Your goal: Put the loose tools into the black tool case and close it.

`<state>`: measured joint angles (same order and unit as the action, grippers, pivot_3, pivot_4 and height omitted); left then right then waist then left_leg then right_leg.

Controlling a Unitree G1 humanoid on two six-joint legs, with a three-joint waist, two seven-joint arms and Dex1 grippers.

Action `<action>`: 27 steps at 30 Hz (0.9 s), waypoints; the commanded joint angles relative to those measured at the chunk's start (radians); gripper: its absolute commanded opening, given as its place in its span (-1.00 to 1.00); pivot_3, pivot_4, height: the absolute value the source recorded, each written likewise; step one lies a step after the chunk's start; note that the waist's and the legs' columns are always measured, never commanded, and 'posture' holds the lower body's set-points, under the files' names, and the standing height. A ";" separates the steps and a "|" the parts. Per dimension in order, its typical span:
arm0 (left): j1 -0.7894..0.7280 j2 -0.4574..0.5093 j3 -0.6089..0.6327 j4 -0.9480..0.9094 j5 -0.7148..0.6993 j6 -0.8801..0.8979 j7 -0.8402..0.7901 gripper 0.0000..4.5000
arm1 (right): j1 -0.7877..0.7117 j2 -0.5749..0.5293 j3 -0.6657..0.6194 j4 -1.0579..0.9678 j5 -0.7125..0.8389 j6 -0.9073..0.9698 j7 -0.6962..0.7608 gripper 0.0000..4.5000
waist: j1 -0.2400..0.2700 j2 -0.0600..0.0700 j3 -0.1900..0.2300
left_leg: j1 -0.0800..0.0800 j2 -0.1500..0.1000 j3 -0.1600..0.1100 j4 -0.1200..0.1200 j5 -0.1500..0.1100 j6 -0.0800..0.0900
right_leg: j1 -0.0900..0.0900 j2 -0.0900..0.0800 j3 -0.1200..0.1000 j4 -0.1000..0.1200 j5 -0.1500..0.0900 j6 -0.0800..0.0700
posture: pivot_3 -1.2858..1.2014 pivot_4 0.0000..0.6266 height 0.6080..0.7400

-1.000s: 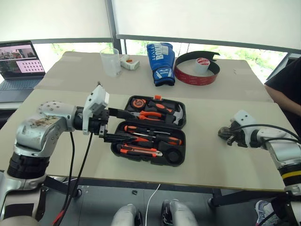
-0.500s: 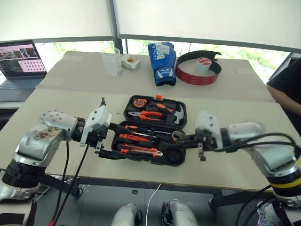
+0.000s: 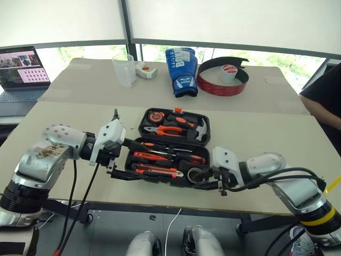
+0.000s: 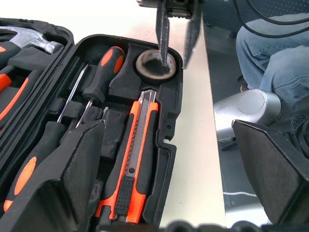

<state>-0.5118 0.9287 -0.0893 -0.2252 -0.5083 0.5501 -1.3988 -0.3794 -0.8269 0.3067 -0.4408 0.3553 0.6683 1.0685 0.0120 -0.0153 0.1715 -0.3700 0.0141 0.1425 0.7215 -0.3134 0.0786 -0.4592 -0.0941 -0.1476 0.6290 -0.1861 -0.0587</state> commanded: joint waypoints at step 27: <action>0.019 -0.199 0.046 0.493 0.274 -0.278 0.317 -0.97 | -0.005 0.058 -0.213 0.411 -0.169 -0.310 -0.155 -1.00 | 0.000 -0.001 0.000 | 0.000 0.000 0.002 -0.001 0.000 0.000 | 0.000 -0.001 -0.001 0.001 0.000 0.000 | 0.03 -0.52 0.80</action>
<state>-0.4837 0.7320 -0.0331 0.3135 -0.2351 0.2970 -1.0615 -0.3625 -0.7703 0.1066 -0.0299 0.2070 0.3955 0.9285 0.0117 -0.0159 0.1715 -0.3700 0.0141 0.1449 0.7204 -0.3132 0.0785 -0.4596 -0.0954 -0.1484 0.6299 -0.1856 -0.0591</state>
